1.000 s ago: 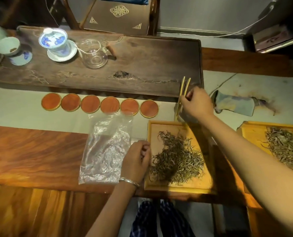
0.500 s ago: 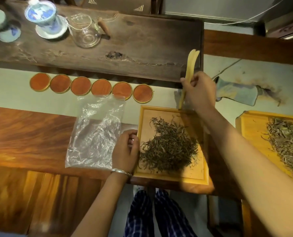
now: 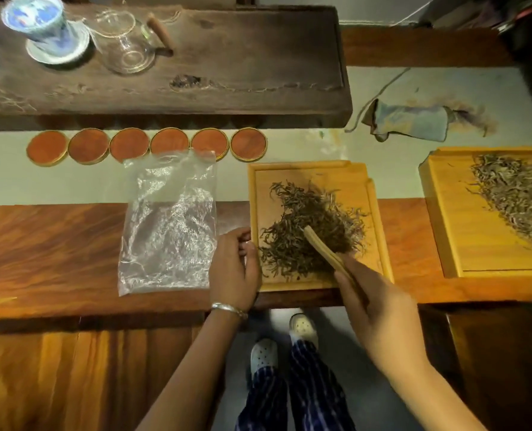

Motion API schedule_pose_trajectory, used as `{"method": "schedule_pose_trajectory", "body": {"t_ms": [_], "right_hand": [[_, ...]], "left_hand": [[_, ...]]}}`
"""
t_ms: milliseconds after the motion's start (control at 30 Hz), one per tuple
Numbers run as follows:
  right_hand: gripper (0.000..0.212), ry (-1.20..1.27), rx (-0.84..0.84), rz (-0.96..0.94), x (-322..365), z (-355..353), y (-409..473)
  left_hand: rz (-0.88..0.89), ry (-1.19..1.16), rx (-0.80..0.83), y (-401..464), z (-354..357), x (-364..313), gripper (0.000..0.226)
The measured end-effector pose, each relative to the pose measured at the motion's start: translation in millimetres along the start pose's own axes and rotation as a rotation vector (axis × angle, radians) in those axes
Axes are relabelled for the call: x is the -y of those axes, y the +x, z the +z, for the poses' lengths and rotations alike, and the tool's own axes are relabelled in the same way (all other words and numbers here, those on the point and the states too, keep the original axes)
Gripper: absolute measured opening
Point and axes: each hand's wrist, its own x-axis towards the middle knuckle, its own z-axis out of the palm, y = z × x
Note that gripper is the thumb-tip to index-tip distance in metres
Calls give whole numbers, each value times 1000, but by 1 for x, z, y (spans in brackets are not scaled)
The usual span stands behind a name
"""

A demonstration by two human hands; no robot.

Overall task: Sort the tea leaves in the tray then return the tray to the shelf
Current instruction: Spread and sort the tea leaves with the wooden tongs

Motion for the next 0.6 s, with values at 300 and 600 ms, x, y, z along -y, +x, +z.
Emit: {"method": "schedule_pose_trajectory", "body": {"t_ms": [300,600], "right_hand": [[36,-323,-49,69,8,39,-9],[26,-283,-58,23,6,43,21]], "left_hand": [[24,-40,-3,-2,6,3,21],[17,-72,3,-1,6,1,20]]}}
